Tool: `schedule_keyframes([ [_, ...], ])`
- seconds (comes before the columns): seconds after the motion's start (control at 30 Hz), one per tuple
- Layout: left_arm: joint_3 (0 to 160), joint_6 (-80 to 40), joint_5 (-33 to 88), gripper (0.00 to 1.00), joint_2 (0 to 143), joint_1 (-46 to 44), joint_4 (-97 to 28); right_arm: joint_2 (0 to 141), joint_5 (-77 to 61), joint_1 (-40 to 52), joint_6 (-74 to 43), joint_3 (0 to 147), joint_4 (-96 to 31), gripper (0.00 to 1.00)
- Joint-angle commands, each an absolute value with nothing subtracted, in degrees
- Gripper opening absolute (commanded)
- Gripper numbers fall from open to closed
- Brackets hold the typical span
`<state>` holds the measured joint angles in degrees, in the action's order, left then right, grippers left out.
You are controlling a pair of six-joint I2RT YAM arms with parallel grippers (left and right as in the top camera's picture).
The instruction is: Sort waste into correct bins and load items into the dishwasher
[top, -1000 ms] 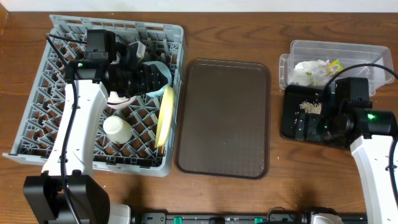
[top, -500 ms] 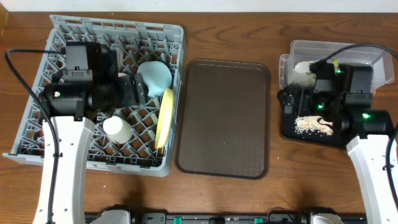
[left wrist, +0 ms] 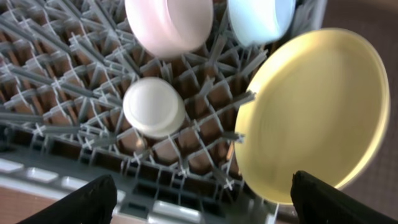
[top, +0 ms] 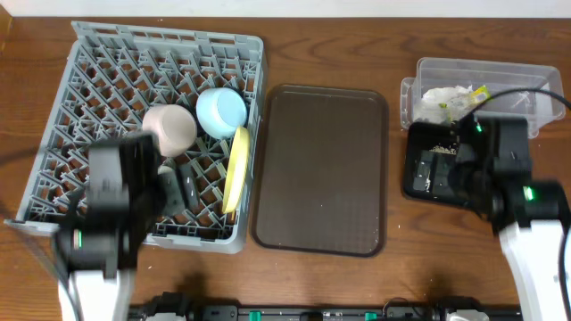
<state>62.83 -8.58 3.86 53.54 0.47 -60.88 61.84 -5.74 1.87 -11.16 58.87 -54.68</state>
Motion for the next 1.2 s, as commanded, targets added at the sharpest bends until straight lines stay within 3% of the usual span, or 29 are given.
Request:
schedule_keyframes([
  [0.0, 52.2, -4.8, 4.3, 0.90, 38.4, 0.4, -56.9, 49.0, -2.8, 3.0, -10.2, 52.0, -50.2, 0.99],
  [0.2, 46.5, -9.7, 4.3, 0.91, 24.5, 0.4, -55.6, 35.5, 3.2, 3.0, -10.2, 46.7, -53.4, 0.99],
  [0.23, 46.5, -9.7, 4.3, 0.91, 24.1, 0.4, -55.9, 34.9, 3.2, 3.0, -10.2, 46.7, -54.4, 0.99],
  [0.27, 46.5, -9.7, 4.3, 0.98, 23.9, 0.4, -56.4, 34.3, 3.2, 3.0, -10.2, 46.7, -56.0, 0.99],
  [0.83, 46.5, -9.7, 4.3, 0.99, 24.0, 0.4, -56.5, 33.6, 3.9, 3.0, -10.2, 46.6, -63.9, 0.99],
  [1.0, 46.5, -9.7, 4.3, 0.99, 24.0, 0.4, -56.5, 24.2, 3.8, 4.3, -5.6, 40.8, -50.9, 0.99],
  [1.17, 46.5, -9.7, 4.3, 0.99, 24.0, 0.4, -56.5, 7.7, 2.9, 6.3, -5.1, 25.0, -34.7, 0.99],
])
